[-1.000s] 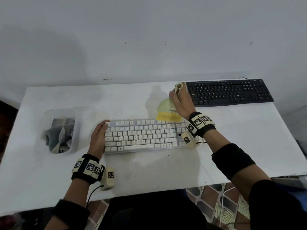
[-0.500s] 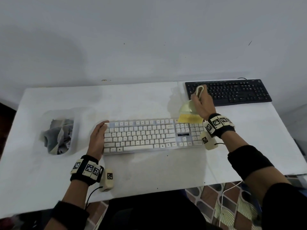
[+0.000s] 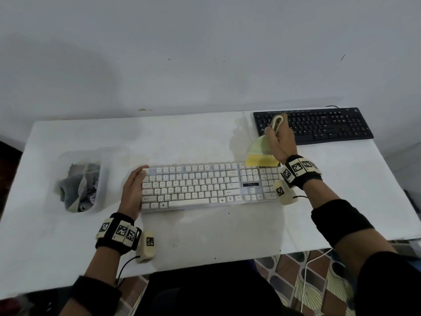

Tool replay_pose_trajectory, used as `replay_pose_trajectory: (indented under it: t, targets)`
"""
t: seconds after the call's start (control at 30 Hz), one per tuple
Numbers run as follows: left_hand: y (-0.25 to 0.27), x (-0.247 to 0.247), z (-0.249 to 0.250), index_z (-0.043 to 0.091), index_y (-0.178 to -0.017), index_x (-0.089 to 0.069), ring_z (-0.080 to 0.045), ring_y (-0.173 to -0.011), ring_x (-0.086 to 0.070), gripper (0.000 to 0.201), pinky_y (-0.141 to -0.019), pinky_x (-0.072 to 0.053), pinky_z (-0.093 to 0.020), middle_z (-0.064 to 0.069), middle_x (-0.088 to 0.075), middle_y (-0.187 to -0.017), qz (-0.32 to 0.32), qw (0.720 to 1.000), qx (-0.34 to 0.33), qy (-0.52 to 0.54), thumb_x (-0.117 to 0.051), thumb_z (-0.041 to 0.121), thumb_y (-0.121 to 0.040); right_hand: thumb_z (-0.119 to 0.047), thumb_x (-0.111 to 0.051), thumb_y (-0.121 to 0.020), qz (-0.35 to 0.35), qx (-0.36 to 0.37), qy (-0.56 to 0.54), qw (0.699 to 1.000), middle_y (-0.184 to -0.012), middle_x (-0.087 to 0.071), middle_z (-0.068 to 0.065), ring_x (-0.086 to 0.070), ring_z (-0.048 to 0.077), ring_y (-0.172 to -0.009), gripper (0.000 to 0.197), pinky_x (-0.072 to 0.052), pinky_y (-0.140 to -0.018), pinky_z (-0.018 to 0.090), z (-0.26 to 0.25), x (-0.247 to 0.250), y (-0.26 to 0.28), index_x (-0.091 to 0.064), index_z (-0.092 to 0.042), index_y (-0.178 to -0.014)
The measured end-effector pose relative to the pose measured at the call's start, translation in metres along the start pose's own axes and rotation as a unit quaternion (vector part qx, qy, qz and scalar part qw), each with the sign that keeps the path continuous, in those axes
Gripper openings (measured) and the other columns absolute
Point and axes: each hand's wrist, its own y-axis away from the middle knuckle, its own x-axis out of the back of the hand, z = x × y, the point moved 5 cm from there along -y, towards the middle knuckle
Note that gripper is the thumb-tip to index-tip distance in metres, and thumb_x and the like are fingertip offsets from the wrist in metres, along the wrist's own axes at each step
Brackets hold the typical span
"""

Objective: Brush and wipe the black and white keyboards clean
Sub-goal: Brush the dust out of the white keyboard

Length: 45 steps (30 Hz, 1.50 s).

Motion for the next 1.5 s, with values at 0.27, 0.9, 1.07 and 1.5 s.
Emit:
replay_pose_trajectory:
  t: [0.27, 0.9, 1.07, 1.5]
  targets:
    - [-0.001, 0.0, -0.001, 0.027, -0.12, -0.068, -0.024, -0.116, -0.064, 0.021, -0.106, -0.051, -0.049, -0.012, -0.068, -0.131, 0.001, 1.0, 0.009, 0.01, -0.054, 0.026, -0.106, -0.028, -0.048, -0.093, -0.022, 0.016, 0.094, 0.995, -0.067, -0.054, 0.007, -0.051, 0.026, -0.053, 0.018, -0.04, -0.053, 0.033, 0.016, 0.013, -0.005, -0.038, -0.016, -0.1]
    - [-0.001, -0.001, 0.0, 0.025, -0.121, -0.068, -0.023, -0.117, -0.065, 0.021, -0.099, -0.053, -0.04, -0.009, -0.068, -0.132, 0.001, 1.0, 0.006, 0.012, -0.053, 0.026, -0.106, -0.018, -0.052, -0.096, -0.037, 0.013, 0.028, 0.999, -0.068, -0.052, 0.009, -0.046, 0.024, -0.054, 0.012, -0.041, -0.052, 0.035, -0.007, -0.012, -0.007, -0.04, -0.013, -0.099]
    - [0.0, -0.002, 0.0, 0.02, -0.124, -0.066, -0.018, -0.111, -0.064, 0.022, -0.09, -0.053, -0.033, -0.009, -0.068, -0.13, 0.002, 1.0, 0.005, 0.016, -0.052, 0.024, -0.107, -0.017, -0.053, -0.097, -0.052, 0.012, 0.06, 0.997, -0.067, -0.055, 0.008, -0.05, 0.025, -0.052, 0.014, -0.041, -0.051, 0.035, 0.004, -0.003, 0.0, -0.04, -0.014, -0.102]
    - [0.001, -0.002, 0.001, 0.017, -0.126, -0.065, -0.017, -0.107, -0.065, 0.024, -0.085, -0.053, -0.03, -0.005, -0.069, -0.123, -0.003, 1.0, 0.001, 0.009, -0.051, 0.023, -0.107, -0.017, -0.053, -0.098, -0.025, -0.008, 0.019, 0.999, -0.069, -0.051, 0.0, -0.046, 0.018, -0.055, 0.014, -0.039, -0.053, 0.03, 0.003, 0.008, 0.004, -0.041, -0.01, -0.1]
